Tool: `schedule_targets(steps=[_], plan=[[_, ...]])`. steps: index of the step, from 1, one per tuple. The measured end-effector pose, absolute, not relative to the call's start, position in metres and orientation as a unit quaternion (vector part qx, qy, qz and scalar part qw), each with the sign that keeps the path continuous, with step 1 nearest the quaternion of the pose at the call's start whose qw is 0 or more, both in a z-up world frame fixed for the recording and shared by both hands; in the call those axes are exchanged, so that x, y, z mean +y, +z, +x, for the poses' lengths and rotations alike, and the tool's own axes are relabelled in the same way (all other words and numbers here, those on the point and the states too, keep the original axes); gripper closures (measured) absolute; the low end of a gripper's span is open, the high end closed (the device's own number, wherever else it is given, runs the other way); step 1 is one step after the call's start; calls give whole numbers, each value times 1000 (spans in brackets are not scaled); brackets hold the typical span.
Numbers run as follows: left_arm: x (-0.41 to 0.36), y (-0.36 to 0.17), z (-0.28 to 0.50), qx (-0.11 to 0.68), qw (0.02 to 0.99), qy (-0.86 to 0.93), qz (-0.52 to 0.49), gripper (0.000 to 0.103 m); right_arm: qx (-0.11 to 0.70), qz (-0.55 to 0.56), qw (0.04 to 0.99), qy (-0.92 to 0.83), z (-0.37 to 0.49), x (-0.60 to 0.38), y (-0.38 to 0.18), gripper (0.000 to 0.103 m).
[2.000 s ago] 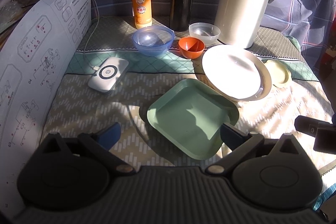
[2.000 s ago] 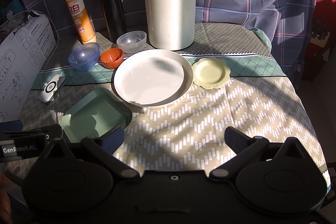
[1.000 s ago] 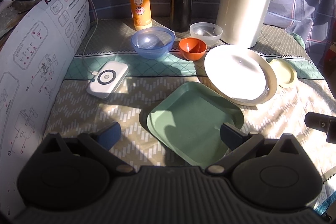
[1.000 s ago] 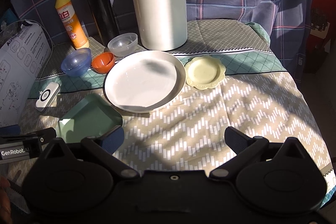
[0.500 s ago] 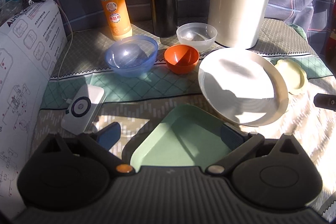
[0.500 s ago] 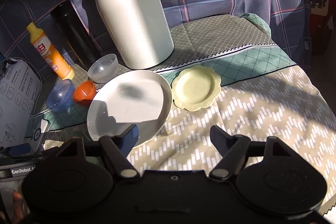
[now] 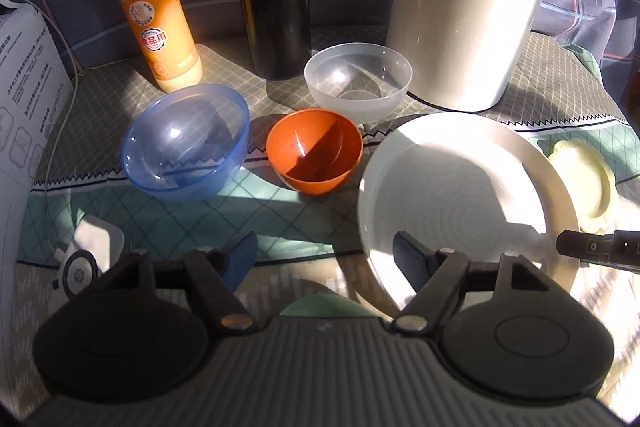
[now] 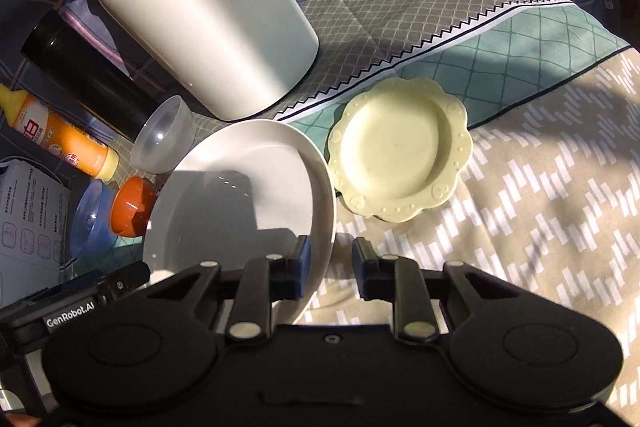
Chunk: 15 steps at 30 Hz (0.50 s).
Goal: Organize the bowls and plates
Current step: 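Close both grippers on the rim of the white plate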
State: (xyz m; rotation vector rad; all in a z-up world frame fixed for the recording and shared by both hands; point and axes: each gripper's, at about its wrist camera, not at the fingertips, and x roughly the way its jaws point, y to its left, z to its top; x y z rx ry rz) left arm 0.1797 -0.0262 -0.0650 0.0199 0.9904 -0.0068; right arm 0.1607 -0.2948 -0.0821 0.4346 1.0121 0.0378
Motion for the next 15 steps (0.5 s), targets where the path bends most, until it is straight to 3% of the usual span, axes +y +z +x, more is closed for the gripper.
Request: schedule_targets(steps=[4, 6, 9, 15], plan=[[-32, -75, 192, 485, 875, -7, 6, 40, 476, 199, 856, 23, 167, -287, -86, 81], [-34, -79, 197, 491, 871, -15, 1, 50, 476, 193, 858, 24, 172, -283, -85, 83], [-40, -81, 198, 491, 871, -28, -2, 62, 476, 185, 859, 29, 175, -277, -86, 92], [-44, -81, 201, 490, 871, -34, 2, 64, 472, 171, 864, 35, 174, -272, -86, 93]])
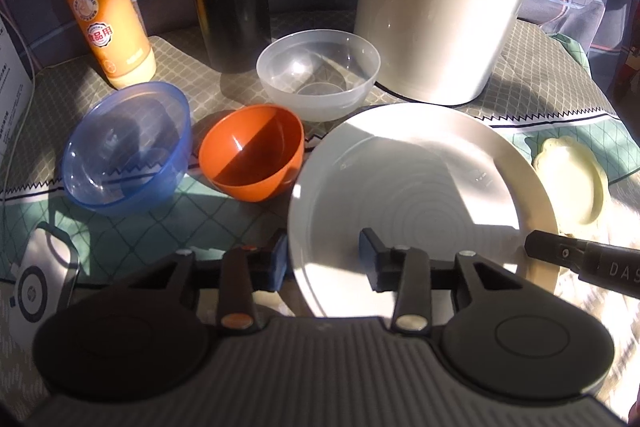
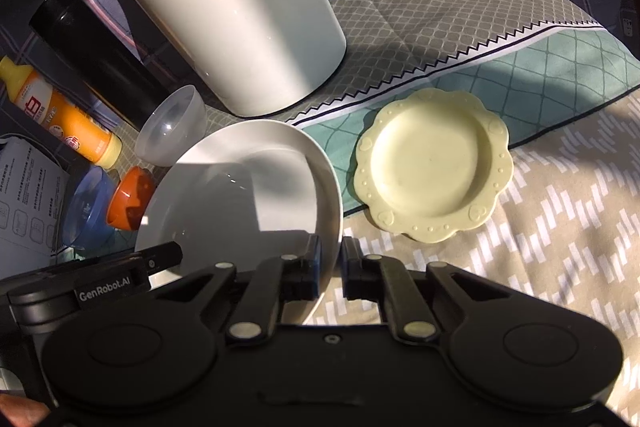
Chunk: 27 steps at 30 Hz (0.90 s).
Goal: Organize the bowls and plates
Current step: 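Close both grippers on the rim of the white plate, then lift the white plate with both grippers and carry it toward the instruction sheet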
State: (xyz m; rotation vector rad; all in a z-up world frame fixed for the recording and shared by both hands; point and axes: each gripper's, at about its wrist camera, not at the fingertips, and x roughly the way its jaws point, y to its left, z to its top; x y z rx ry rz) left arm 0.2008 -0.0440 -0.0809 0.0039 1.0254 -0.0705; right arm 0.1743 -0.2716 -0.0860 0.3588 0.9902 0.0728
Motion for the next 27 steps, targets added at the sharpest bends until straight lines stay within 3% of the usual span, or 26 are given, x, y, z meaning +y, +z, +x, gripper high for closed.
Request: schedule_targets(steps=[5, 10, 15, 27], plan=[[-44, -82, 203, 488, 872, -28, 4, 55, 465, 177, 867, 35, 177, -271, -89, 93], [-52, -82, 206, 487, 873, -34, 7, 52, 456, 169, 873, 24, 175, -266, -89, 91], [-53, -75, 199, 478, 878, -29, 8, 71, 459, 123, 880, -2, 170, -256, -82, 87], [-65, -51, 169, 464, 885, -46, 10, 73, 443, 112, 890, -9, 132, -269, -52, 87]])
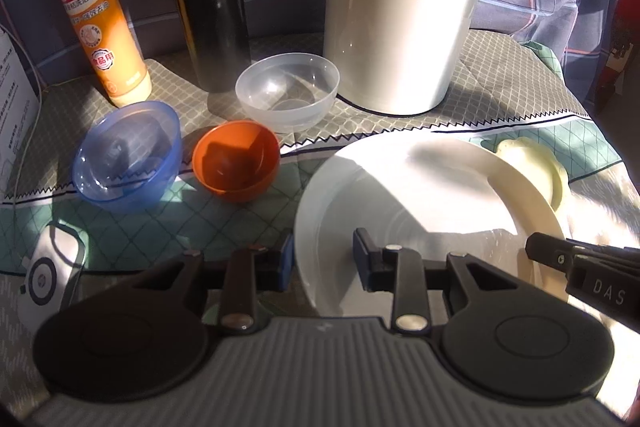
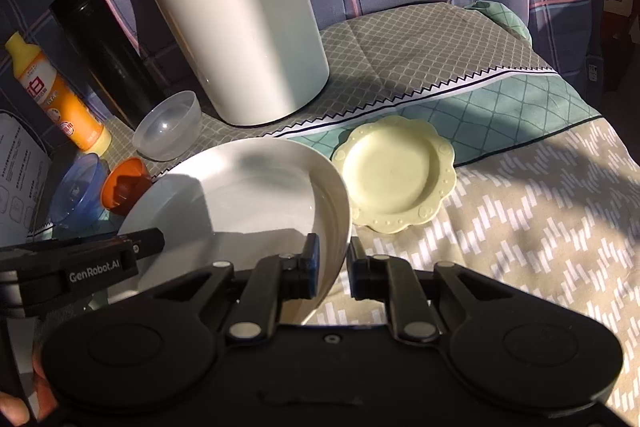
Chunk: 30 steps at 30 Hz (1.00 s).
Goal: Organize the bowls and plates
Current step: 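Lift the white plate with both grippers and carry it toward the instruction sheet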
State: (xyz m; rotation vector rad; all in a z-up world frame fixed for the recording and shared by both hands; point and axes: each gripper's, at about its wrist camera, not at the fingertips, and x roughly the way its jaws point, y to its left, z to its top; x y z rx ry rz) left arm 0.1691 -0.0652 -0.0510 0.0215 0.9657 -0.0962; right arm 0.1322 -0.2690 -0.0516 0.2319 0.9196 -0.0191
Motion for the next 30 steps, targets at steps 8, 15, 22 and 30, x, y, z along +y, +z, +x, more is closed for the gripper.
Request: schedule_targets(steps=[8, 15, 22, 30], plan=[[-57, -13, 134, 437, 899, -42, 5, 73, 415, 97, 905, 9, 97, -263, -14, 87], [-33, 21, 90, 412, 911, -21, 0, 73, 396, 79, 914, 40, 63, -238, 14, 87], [6, 38, 40, 398, 917, 7, -17, 73, 383, 53, 919, 78, 28, -200, 35, 87], [60, 40, -7, 396, 916, 49, -40, 73, 384, 13, 914, 130, -8, -139, 43, 87]])
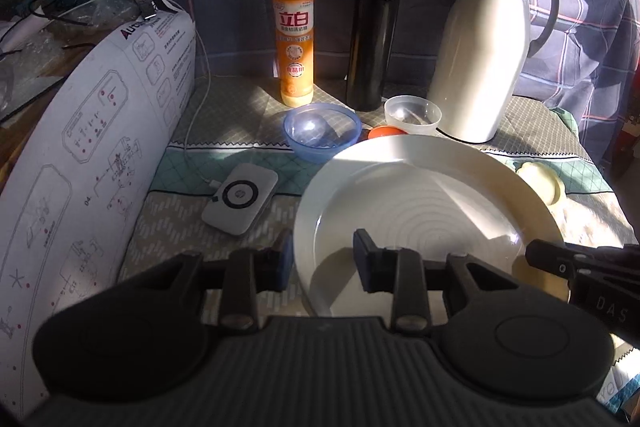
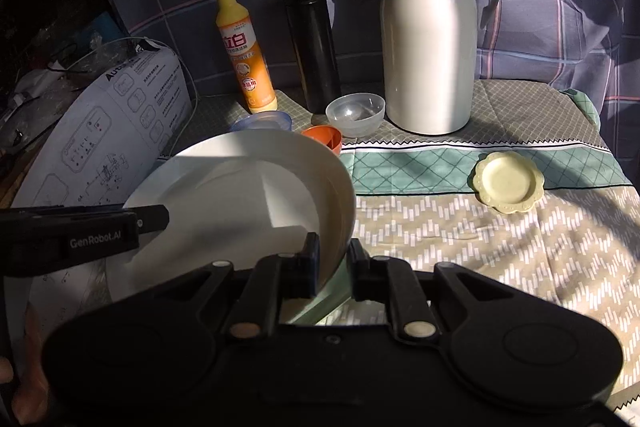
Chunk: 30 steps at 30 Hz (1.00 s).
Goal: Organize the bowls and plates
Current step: 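Lift the white plate with both grippers and carry it toward the instruction sheet, then lower the white plate onto the cloth and open both grippers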
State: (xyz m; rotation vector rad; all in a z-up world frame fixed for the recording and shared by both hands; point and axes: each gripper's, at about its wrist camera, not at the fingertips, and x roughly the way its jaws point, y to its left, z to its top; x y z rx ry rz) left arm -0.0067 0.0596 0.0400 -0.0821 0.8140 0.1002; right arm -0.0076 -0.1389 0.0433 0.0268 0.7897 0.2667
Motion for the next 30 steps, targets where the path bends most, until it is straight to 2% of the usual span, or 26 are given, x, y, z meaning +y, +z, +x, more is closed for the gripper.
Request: schedule_targets(steps=[7, 15, 30], plan=[[106, 32, -59, 397, 911, 90, -64, 73, 393, -23, 902, 178, -33, -89, 38, 88], [142, -4, -100, 429, 891, 118, -90, 72, 422, -75, 876, 222, -64, -38, 12, 88], [142, -62, -106, 496, 860, 93, -72, 71, 500, -139, 824, 227, -70, -23, -42, 88]])
